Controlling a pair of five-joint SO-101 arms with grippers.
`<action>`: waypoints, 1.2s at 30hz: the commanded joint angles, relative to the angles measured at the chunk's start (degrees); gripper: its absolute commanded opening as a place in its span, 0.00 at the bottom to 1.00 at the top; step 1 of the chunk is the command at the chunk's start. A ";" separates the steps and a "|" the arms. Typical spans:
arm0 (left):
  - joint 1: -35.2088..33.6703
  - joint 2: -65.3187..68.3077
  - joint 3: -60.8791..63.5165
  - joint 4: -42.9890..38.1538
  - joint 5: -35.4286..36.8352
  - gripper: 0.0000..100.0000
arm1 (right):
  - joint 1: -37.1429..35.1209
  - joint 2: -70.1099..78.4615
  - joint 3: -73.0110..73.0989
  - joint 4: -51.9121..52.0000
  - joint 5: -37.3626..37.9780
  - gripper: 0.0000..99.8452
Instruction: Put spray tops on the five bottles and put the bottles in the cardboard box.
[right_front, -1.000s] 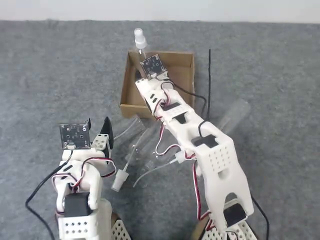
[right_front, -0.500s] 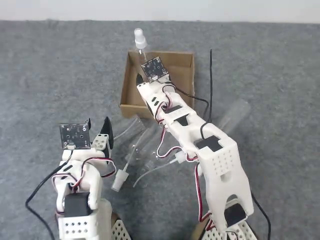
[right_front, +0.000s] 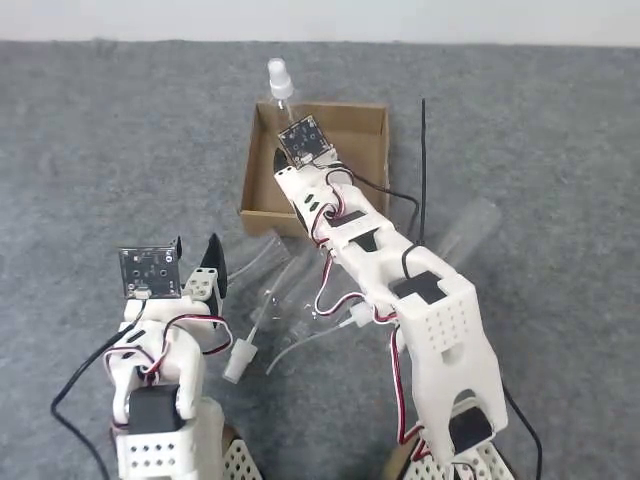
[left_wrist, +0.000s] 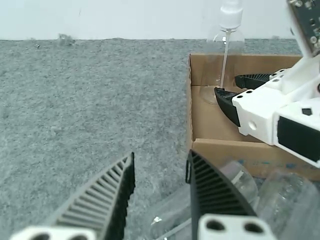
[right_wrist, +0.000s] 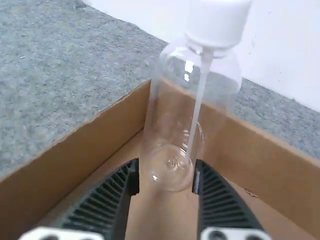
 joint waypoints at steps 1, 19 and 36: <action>-0.35 -0.88 -0.40 -1.93 -0.62 0.16 | 0.31 -4.88 -1.05 -0.13 1.05 0.12; -0.35 -0.88 -0.40 -1.93 -0.62 0.16 | -0.57 1.80 -9.85 -0.13 1.41 0.12; -0.35 -0.88 -0.31 -1.93 -0.62 0.16 | -0.22 -15.69 7.91 -0.13 1.05 0.12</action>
